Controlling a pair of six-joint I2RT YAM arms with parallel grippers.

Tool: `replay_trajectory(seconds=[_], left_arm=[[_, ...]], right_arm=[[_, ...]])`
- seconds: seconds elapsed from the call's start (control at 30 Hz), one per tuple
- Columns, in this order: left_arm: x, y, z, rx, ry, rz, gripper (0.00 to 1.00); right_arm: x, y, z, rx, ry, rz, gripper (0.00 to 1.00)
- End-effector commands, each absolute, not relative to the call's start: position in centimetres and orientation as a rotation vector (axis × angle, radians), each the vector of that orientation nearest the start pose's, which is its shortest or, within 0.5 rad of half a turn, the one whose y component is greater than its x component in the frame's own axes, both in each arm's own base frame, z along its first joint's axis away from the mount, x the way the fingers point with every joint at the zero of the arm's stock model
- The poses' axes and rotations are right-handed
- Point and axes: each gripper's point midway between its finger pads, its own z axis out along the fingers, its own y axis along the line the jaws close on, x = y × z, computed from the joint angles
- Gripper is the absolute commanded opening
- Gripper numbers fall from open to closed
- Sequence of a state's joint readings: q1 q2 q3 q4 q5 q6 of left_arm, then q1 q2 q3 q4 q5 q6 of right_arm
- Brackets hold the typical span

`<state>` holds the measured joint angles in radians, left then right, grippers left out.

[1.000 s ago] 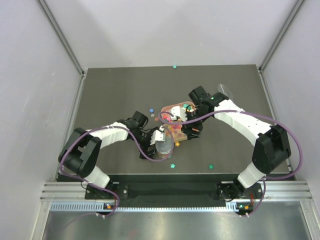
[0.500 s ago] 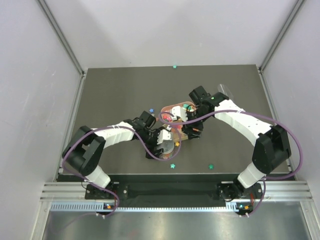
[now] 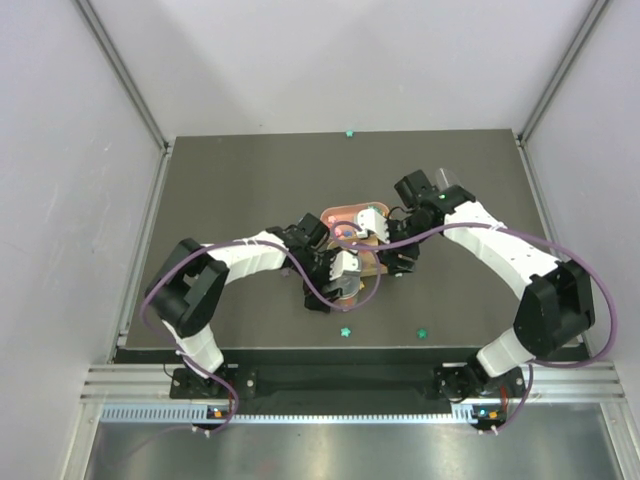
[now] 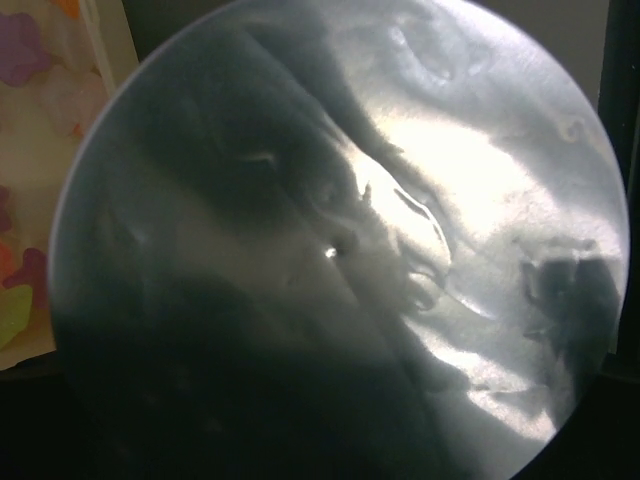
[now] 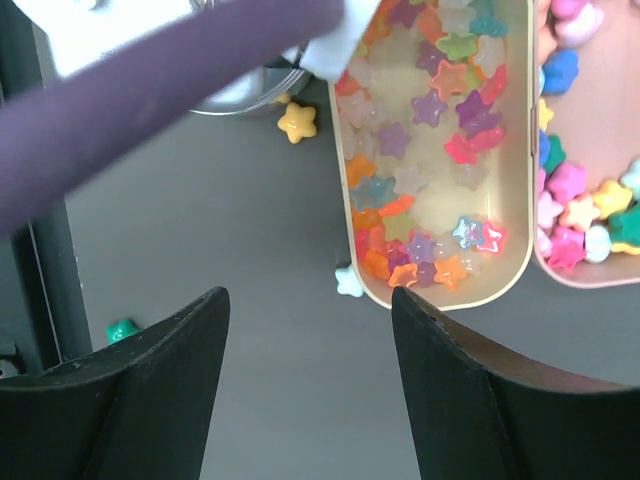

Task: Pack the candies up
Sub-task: Screw the bottle lid onto the packing bottle.

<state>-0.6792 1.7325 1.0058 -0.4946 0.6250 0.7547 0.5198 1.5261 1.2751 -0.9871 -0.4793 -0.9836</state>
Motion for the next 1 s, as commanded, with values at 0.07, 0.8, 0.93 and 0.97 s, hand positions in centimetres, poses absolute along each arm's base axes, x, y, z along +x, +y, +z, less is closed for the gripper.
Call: replay_trajectory(seconds=[0.07, 0.8, 0.93, 0.97], left_arm=[[21.5, -28.8, 1.2, 1.866, 1.998, -0.786, 0.95], [22.4, -30.4, -2.3, 1.197, 2.094, -0.778, 0.99], [20.8, -29.5, -3.5, 1.228, 2.105, -0.782, 0.99], [20.4, -29.3, -3.7, 1.238, 2.102, -0.781, 0.99]], right_arm=[[25.3, 18.3, 14.7, -1.870, 1.818, 0.507, 0.66], [26.1, 16.6, 14.1, -1.803, 1.810, 0.576, 0.70], [26.5, 17.1, 14.4, -1.772, 1.812, 0.591, 0.76], [26.4, 17.1, 14.3, -1.770, 1.811, 0.596, 0.77]])
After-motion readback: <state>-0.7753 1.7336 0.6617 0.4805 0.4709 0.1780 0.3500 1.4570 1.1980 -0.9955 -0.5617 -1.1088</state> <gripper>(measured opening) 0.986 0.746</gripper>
